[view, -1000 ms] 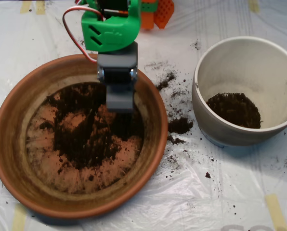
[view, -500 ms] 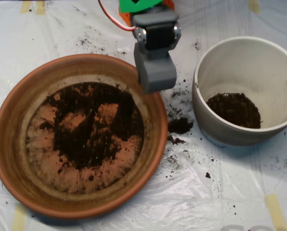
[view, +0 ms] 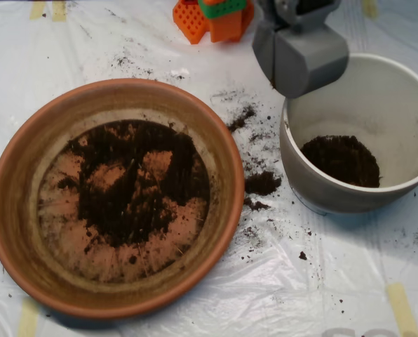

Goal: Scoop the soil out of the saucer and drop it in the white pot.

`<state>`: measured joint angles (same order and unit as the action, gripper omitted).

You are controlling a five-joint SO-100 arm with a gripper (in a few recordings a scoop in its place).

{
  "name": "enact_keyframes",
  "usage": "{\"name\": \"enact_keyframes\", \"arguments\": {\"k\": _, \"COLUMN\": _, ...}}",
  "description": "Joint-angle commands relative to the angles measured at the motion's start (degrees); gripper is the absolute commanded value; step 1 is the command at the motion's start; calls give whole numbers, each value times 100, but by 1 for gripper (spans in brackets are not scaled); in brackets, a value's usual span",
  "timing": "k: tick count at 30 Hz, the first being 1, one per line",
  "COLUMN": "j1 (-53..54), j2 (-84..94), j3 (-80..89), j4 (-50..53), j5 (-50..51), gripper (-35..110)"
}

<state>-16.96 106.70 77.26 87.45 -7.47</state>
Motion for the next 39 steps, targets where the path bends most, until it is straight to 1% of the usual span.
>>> {"name": "enact_keyframes", "arguments": {"k": 1, "j1": -343, "j2": -299, "j3": -1020, "j4": 167, "j5": 18, "gripper": -1}}
{"name": "enact_keyframes", "arguments": {"k": 8, "j1": -554, "j2": -1529, "j3": -2048, "j4": 211, "j5": 123, "gripper": -1}}
{"name": "enact_keyframes", "arguments": {"k": 12, "j1": -747, "j2": -2109, "j3": -2848, "j4": 519, "j5": 185, "gripper": 1}}
{"name": "enact_keyframes", "arguments": {"k": 14, "j1": -835, "j2": -2329, "j3": -3173, "j4": 729, "j5": 185, "gripper": 13}}
{"name": "enact_keyframes", "arguments": {"k": 15, "j1": -870, "j2": -2338, "j3": -3208, "j4": 756, "j5": 176, "gripper": 17}}
{"name": "enact_keyframes", "arguments": {"k": 17, "j1": -932, "j2": -2303, "j3": -3208, "j4": 817, "j5": 141, "gripper": 25}}
{"name": "enact_keyframes", "arguments": {"k": 24, "j1": -993, "j2": -2048, "j3": -3146, "j4": 1002, "j5": 70, "gripper": 28}}
{"name": "enact_keyframes", "arguments": {"k": 30, "j1": -949, "j2": -1318, "j3": -1907, "j4": 466, "j5": 44, "gripper": 36}}
{"name": "enact_keyframes", "arguments": {"k": 32, "j1": -949, "j2": -1169, "j3": -1582, "j4": 343, "j5": 35, "gripper": 37}}
{"name": "enact_keyframes", "arguments": {"k": 39, "j1": -809, "j2": -1134, "j3": -1723, "j4": 457, "j5": 132, "gripper": 37}}
